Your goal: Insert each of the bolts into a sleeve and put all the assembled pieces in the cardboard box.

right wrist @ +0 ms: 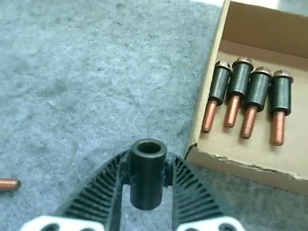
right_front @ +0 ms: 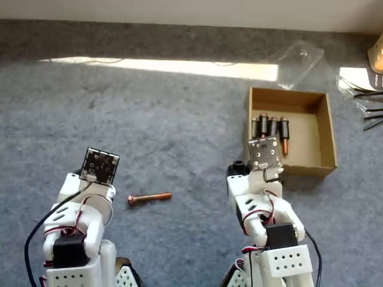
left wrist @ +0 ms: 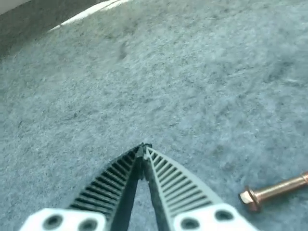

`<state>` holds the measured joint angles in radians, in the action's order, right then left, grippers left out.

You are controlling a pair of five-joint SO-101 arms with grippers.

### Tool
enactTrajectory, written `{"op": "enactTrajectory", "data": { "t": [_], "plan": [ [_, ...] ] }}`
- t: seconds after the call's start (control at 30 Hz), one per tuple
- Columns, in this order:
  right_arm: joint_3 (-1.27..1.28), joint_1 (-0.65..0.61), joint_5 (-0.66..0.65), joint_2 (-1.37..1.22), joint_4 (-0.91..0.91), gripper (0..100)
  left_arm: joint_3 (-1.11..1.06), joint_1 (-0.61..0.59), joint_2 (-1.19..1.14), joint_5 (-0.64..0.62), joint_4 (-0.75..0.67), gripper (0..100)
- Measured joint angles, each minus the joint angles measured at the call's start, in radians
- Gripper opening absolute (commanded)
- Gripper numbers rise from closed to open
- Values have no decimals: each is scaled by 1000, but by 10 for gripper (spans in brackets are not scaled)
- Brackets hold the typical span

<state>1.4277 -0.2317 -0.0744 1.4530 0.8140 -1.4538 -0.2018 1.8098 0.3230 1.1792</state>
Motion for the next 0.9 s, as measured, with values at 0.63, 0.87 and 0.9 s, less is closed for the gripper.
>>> {"op": "enactTrajectory", "data": {
  "t": [0.63,0.87,0.9],
  "plan": [
    [0,0,0,0,0,4,505,258,-838,342,218,8],
    [0,-2,0,0,0,4,534,364,-925,700,256,8],
    [0,-2,0,0,0,4,534,368,-925,744,256,8]
  ]
}}
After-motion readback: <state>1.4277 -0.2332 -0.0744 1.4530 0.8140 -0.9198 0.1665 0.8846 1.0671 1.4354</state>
